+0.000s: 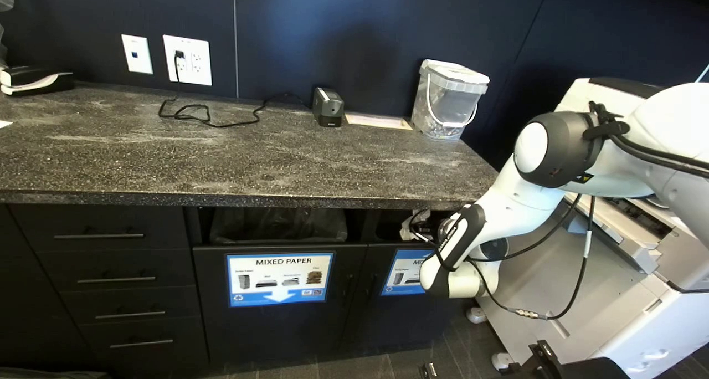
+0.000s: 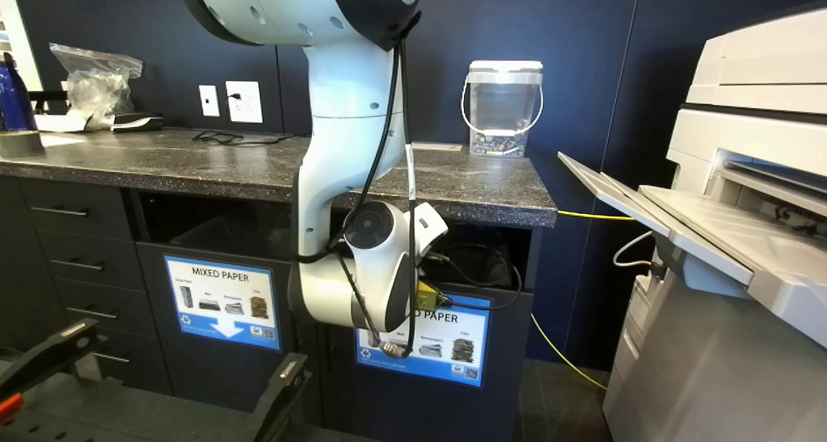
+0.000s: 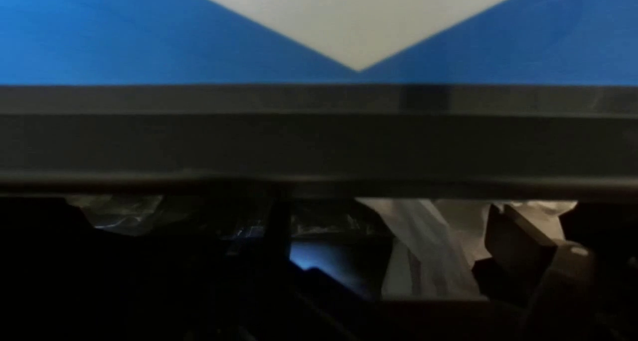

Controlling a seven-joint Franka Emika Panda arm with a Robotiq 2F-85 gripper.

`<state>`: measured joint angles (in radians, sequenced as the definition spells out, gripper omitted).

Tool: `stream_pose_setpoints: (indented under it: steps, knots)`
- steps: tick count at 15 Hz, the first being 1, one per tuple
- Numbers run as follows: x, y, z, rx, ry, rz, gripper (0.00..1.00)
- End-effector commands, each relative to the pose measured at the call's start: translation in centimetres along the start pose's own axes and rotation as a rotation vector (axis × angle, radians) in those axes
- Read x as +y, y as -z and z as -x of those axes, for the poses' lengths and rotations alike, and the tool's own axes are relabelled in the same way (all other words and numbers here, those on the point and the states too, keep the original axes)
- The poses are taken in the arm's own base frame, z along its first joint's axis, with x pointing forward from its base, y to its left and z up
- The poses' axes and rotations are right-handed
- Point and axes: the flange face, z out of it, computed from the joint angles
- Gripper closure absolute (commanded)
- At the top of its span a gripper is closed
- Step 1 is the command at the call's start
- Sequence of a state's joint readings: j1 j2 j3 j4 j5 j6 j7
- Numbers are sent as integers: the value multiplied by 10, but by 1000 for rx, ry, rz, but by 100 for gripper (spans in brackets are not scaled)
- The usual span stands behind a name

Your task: Put the white pieces of papers in the right bin

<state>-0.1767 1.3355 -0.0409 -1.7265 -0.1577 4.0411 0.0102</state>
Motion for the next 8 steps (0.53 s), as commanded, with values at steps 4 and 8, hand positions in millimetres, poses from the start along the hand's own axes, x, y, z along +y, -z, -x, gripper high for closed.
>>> stream_pose_setpoints:
  steps: [4,8]
  knots:
    - [6,2,-9,-32,-49,186,0]
    - [-10,3,-10,7,-19,32,0]
